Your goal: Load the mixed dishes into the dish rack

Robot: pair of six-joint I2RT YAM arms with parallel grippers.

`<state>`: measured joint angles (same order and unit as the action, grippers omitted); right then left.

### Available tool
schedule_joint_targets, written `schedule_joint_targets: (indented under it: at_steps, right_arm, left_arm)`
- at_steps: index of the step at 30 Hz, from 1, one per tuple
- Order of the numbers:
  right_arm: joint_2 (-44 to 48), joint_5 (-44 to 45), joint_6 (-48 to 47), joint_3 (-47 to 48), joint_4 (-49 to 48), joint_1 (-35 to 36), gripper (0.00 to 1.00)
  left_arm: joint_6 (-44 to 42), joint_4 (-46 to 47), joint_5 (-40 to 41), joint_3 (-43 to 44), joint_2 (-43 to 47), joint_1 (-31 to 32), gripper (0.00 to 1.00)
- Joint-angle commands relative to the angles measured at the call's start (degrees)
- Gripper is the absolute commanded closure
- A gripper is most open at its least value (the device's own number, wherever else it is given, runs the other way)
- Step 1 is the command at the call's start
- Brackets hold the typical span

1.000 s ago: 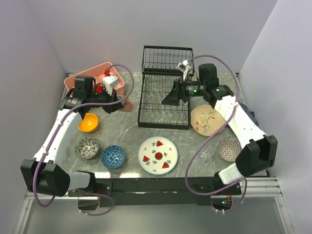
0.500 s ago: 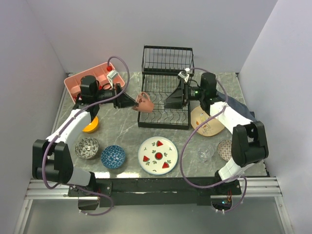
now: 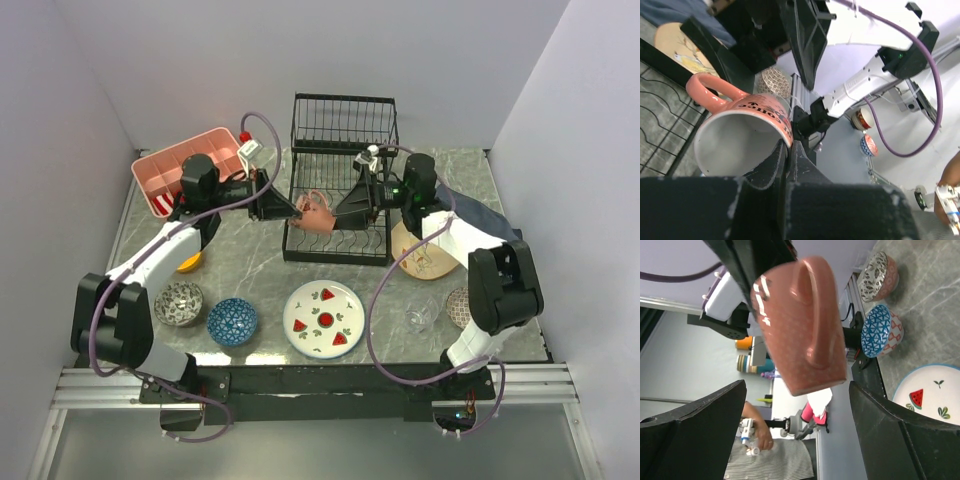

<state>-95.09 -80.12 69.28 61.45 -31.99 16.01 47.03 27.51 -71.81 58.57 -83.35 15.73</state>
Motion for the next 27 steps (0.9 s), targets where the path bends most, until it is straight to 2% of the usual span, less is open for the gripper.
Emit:
schedule_joint_targets:
  at_steps: [1, 7, 10, 11, 13, 19, 24, 27]
  right_arm:
    - [-1.4, -2.8, 0.0, 2.4, -0.4, 1.0, 0.09]
    - [-3.1, -2.9, 0.9, 3.0, -1.1, 1.3, 0.1]
    - [-3.5, -2.1, 5.2, 2.1, -7.9, 1.3, 0.1]
    - [-3.5, -1.8, 8.3, 1.9, -12.8, 1.2, 0.11]
    - [-3.5, -1.4, 9.5, 2.1, -14.8, 1.2, 0.12]
    - [-3.8, -1.8, 7.8, 2.6, -12.5, 1.3, 0.21]
    - [-2.8, -2.9, 3.3, 3.8, -6.0, 1.2, 0.21]
    - [-2.1, -2.8, 2.2, 3.2, -4.9, 1.1, 0.26]
  left_arm:
    - [1.1, 3.9, 1.1, 5.9, -1.0, 0.4, 0.99]
    - [1.2, 3.8, 1.1, 8.1, -2.9, 1.6, 0.99]
    - [1.5, 3.5, 1.1, 8.0, -3.2, 2.5, 0.99]
    - [1.7, 3.4, 1.1, 8.0, -3.3, 2.6, 0.99]
    - [2.5, 4.2, 1.1, 7.5, -3.7, 2.8, 0.99]
    - [4.0, 6.4, 1.4, 7.3, -4.8, 2.9, 0.99]
    - [4.9, 8.5, 2.6, 6.6, -5.8, 2.8, 0.99]
    - [5.5, 9.5, 2.5, 6.7, -6.6, 2.8, 0.99]
